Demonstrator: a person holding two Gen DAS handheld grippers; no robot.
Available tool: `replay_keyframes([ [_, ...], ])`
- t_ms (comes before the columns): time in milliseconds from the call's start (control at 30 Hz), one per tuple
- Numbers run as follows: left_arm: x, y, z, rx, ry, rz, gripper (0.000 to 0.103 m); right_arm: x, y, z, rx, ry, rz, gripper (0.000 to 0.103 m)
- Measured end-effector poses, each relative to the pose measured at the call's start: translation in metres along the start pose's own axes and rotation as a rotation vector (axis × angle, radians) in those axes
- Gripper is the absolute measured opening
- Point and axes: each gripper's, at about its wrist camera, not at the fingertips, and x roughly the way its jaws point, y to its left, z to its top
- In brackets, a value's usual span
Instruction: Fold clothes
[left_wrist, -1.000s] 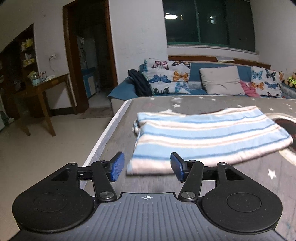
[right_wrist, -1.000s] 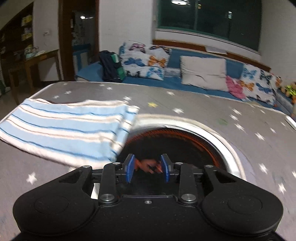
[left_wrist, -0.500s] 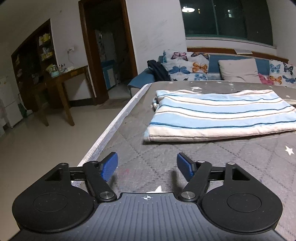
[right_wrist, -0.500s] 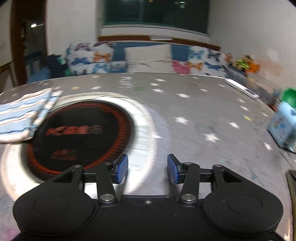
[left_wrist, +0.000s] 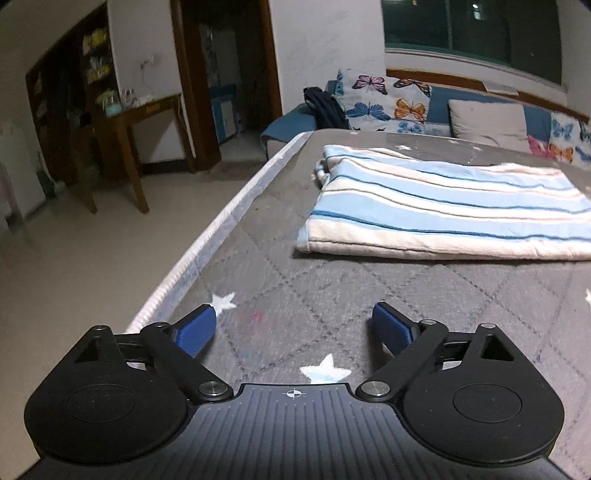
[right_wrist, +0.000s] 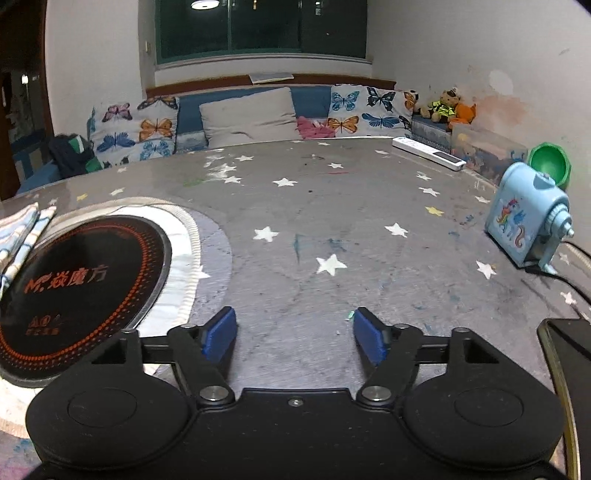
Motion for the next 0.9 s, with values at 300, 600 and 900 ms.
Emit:
replay_keyframes([
  [300,-0.001,0.003,-0.001,-0.031,0.018,-0.023,0.101,0.001,0.000,-0.004,0.006,0.006,-0.007,0.103],
  [600,0.001,0.006,-0.001,-0.040,0.020,-0.026,0.102,0.002,0.001,-0.008,0.012,0.012,-0.014,0.103],
  [900,0.005,0.012,-0.001,-0.038,0.020,-0.030,0.102,0.003,0.001,-0.013,0.018,0.017,-0.020,0.103],
])
